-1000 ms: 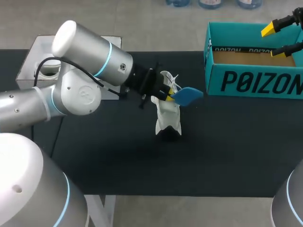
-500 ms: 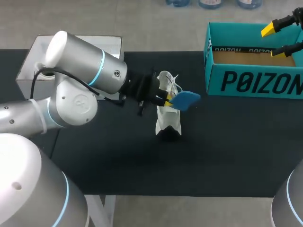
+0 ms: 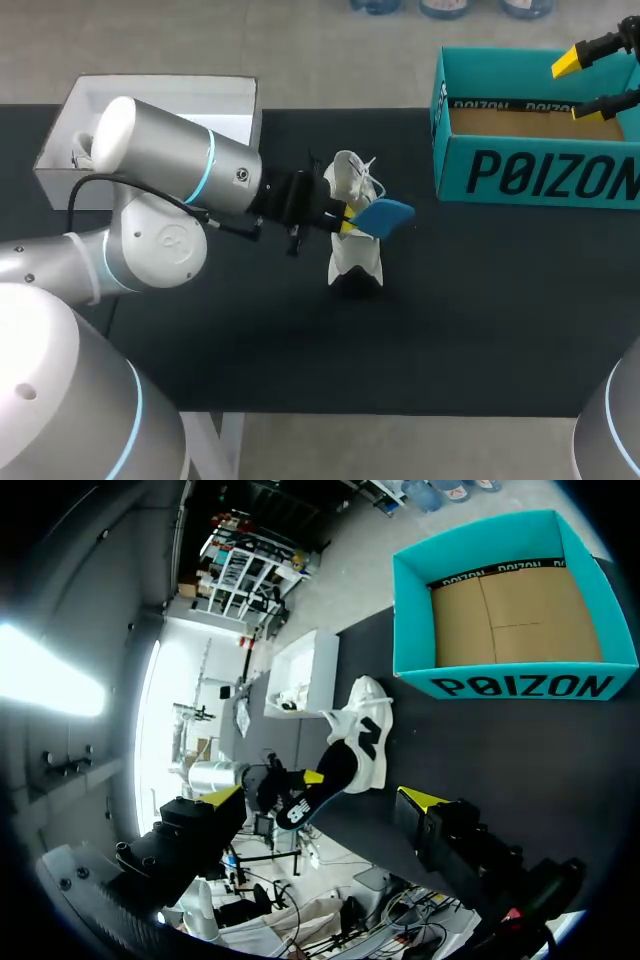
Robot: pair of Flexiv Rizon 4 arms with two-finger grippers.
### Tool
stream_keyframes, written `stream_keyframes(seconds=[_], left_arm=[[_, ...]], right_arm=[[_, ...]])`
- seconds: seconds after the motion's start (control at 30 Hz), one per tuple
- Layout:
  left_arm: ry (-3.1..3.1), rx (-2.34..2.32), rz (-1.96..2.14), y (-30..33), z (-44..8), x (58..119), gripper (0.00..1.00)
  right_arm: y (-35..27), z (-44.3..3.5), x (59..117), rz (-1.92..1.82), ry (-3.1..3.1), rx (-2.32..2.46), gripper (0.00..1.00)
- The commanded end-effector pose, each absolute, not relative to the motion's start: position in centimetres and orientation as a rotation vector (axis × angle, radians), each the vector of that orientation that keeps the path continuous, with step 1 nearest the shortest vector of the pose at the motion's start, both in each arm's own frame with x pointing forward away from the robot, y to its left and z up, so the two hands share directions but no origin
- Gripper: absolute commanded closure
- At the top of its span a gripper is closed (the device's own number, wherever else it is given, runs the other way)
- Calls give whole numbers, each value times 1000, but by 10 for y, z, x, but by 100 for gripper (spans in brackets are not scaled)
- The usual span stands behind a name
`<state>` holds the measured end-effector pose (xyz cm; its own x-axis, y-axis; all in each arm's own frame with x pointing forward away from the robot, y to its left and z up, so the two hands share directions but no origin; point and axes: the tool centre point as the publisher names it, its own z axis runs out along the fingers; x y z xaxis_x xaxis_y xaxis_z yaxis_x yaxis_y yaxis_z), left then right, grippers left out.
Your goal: Take the shoe out of the shoebox, open the shoe tongue, remove and reinsert the insole, then place the shoe into the shoebox
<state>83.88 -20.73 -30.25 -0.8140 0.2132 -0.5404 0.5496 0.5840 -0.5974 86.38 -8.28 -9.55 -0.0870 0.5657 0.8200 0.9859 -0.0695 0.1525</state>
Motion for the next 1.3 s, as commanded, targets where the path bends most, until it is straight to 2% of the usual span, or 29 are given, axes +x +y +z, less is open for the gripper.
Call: stream_keyframes(seconds=[0.03, 0.9, 0.93, 0.97, 1.0, 1.03, 1.07, 1.1, 1.13, 1.2, 1.23, 1.3], left_arm=[[2340, 573, -1145, -207, -313, 844, 100], [2343, 466, -1135, -204, -323, 886, 100], [2345, 478, -1129, -206, -322, 884, 93], [2347, 488, -1124, -207, -320, 883, 75], [2344, 497, -1125, -208, -319, 881, 61], [2346, 508, -1118, -209, -318, 879, 56], [2345, 514, -1115, -210, -316, 876, 37], [2345, 521, -1114, -210, -314, 874, 24], [2345, 529, -1112, -210, -313, 872, 18], [2343, 542, -1112, -211, -309, 870, 18], [2340, 550, -1112, -211, -307, 869, 25], [2332, 569, -1118, -213, -303, 866, 48]], right_arm=[[-83, -96, 863, -1047, -1688, -1672, 0], [-83, -96, 863, -1047, -1688, -1672, 0], [-83, -96, 863, -1047, -1688, -1672, 0], [-83, -96, 863, -1047, -1688, -1672, 0], [-83, -96, 863, -1047, -1688, -1672, 0], [-83, -96, 863, -1047, -1688, -1672, 0], [-83, -96, 863, -1047, -1688, -1672, 0], [-83, -96, 863, -1047, -1688, -1672, 0], [-83, -96, 863, -1047, -1688, -1672, 0], [-83, -96, 863, -1047, -1688, -1672, 0], [-83, -96, 863, -1047, -1688, -1672, 0], [-83, -96, 863, -1047, -1688, -1672, 0]])
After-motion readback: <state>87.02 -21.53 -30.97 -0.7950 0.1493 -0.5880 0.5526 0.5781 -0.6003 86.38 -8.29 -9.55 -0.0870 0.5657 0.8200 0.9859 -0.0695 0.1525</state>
